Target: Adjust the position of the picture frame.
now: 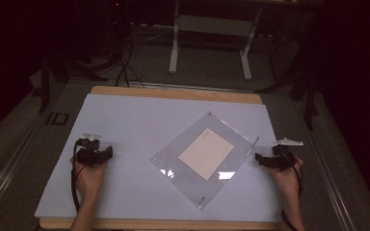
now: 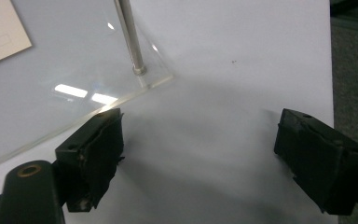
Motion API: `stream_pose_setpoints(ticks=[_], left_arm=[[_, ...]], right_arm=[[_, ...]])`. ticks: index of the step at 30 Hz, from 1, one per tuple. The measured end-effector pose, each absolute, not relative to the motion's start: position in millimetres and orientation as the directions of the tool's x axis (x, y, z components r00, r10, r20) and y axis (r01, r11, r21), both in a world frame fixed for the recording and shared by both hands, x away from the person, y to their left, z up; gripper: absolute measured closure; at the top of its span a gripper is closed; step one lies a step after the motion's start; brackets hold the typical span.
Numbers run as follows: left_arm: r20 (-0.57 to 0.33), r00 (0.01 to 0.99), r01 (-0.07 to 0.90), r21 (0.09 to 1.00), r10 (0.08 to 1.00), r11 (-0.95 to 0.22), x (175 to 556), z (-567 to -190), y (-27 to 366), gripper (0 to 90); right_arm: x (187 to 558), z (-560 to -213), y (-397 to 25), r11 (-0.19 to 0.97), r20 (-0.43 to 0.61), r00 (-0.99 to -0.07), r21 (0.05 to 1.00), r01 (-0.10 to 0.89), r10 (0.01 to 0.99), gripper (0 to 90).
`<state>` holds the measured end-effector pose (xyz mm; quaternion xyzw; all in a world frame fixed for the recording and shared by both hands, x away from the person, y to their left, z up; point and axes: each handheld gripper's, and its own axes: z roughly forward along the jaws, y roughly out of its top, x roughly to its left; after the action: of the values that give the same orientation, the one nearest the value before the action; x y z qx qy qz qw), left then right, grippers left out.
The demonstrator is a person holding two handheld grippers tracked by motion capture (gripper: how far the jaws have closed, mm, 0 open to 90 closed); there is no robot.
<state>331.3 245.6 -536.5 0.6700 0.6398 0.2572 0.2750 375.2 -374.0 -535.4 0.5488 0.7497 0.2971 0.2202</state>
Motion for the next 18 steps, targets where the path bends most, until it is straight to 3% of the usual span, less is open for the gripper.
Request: stream_pose_setpoints(ticks=[9,12,18], left_arm=[[-0.059,0.169,0.681,0.728,0.984,-0.074,323.5,-531.2,239.6,43.5],[-0.136,0.215,0.660,0.750,0.967,-0.041,320.4,-527.6,239.8,46.4],[-0.212,0.274,0.655,0.755,0.938,-0.020,315.3,-523.0,238.7,51.5]], right_arm=[[375.0,-532.6,-370.8,0.225,-0.013,-0.293,0.676,0.702,0.956,20.1],[372.9,-530.2,-368.6,0.236,-0.022,-0.305,0.686,0.688,0.952,34.0],[370.0,-524.3,-363.3,0.244,-0.035,-0.320,0.729,0.640,0.947,43.3]])
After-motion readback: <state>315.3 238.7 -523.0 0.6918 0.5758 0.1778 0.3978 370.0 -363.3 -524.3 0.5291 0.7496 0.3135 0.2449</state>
